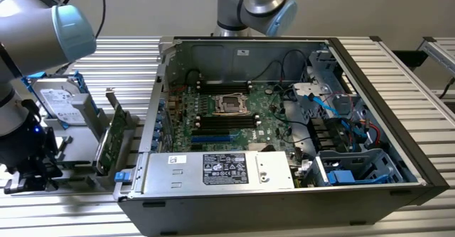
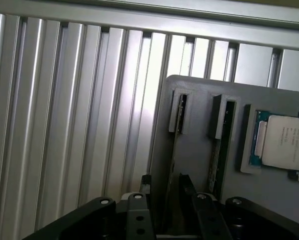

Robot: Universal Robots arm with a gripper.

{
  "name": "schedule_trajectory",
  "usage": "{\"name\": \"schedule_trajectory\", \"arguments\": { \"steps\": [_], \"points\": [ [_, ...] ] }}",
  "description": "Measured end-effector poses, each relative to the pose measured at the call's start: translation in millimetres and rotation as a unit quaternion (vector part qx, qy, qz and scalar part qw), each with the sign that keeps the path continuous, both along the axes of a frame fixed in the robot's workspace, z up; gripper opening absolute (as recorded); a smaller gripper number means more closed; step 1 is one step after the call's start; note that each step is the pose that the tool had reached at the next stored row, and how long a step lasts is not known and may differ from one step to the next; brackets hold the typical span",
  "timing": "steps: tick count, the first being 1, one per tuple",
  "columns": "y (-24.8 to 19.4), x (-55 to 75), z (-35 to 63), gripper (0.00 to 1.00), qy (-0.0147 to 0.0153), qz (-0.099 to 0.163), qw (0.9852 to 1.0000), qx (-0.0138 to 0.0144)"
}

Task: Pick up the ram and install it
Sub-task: 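Pick up the ram and move it above insertion slot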

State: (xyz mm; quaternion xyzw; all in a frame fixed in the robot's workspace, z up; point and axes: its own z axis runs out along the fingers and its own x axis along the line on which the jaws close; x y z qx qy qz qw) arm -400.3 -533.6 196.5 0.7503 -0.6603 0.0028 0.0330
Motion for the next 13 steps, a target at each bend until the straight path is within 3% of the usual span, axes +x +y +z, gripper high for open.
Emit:
{"name": "schedule_trajectory", "arguments": {
  "steps": [13],
  "points": [
    [0.2, 0.3, -0.4, 0.36, -0.0001, -0.037, 0.9993, 0.0007]
  ]
}}
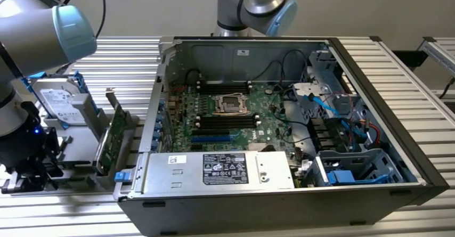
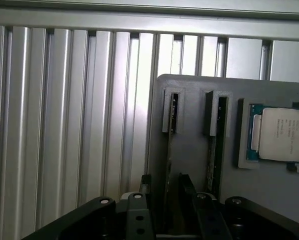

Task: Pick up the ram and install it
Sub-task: 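Pick up the ram and move it above insertion slot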

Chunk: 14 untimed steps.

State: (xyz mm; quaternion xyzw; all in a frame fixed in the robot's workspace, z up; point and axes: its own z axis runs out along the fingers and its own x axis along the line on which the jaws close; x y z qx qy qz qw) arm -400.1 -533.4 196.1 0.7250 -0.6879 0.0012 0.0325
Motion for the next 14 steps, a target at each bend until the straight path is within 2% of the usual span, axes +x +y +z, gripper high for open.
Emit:
{"name": "schedule_trajectory", "arguments": {
  "steps": [3, 4, 5, 6, 14],
  "points": [
    [0.0, 0.2, 0.0, 0.34, 0.0, -0.004, 1.0, 0.0],
    [0.0, 0.3, 0.0, 0.21, 0.0, -0.005, 1.0, 0.0],
    [0.0, 0.3, 0.0, 0.21, 0.0, -0.007, 1.0, 0.0001],
    [0.0, 0.4, 0.0, 0.15, 0.0, -0.008, 1.0, 0.0],
    [0.0, 0.4, -0.1, 0.14, 0.0, -0.012, 0.9999, 0.0]
  ]
}}
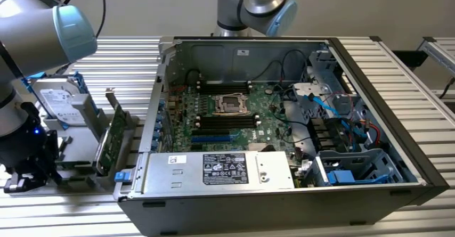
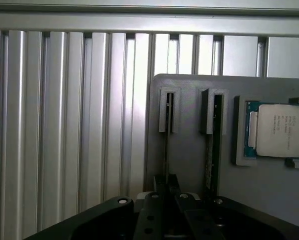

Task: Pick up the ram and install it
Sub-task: 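Pick up the ram and move it above insertion slot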

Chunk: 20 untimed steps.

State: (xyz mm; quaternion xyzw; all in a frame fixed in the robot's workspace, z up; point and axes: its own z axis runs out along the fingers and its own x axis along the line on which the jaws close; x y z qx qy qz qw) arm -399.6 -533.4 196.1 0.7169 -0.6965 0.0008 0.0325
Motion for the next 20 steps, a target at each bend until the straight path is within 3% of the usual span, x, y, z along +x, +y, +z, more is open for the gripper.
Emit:
{"name": "schedule_trajectory", "arguments": {
  "steps": [6, 11, 20],
  "points": [
    [0.0, 0.0, -0.1, 0.14, 0.0002, 0.0, 1.0, 0.0],
    [0.0, 1.1, 4.1, 0.14, 0.0031, 0.0, 1.0, 0.0],
    [0.0, 3.3, 40.7, 0.14, 0.0081, 0.0, 1.0, 0.0]
  ]
}}
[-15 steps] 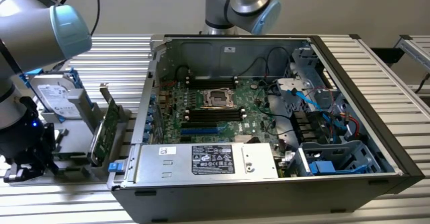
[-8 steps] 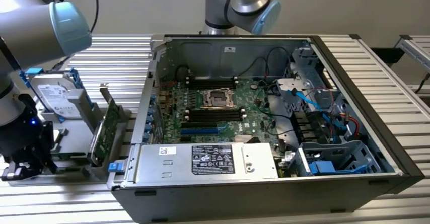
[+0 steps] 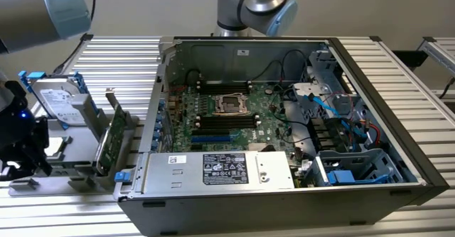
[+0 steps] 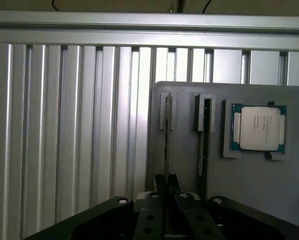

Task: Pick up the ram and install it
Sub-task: 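Pick up the ram and move it above insertion slot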

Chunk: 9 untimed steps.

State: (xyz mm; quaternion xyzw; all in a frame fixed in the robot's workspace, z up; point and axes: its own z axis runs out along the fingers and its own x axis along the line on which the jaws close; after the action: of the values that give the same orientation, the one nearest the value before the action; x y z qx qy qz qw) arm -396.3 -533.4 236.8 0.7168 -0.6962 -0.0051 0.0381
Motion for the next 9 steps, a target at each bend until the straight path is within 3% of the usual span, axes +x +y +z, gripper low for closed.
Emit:
{"name": "schedule_trajectory", "arguments": {
  "steps": [4, 9],
  "points": [
    [0.0, 2.9, 18.0, 0.14, 0.0018, 0.0, 1.0, 0.0],
    [0.0, 15.9, 37.7, 0.14, 0.0071, 0.0, 1.0, 0.0]
  ]
}}
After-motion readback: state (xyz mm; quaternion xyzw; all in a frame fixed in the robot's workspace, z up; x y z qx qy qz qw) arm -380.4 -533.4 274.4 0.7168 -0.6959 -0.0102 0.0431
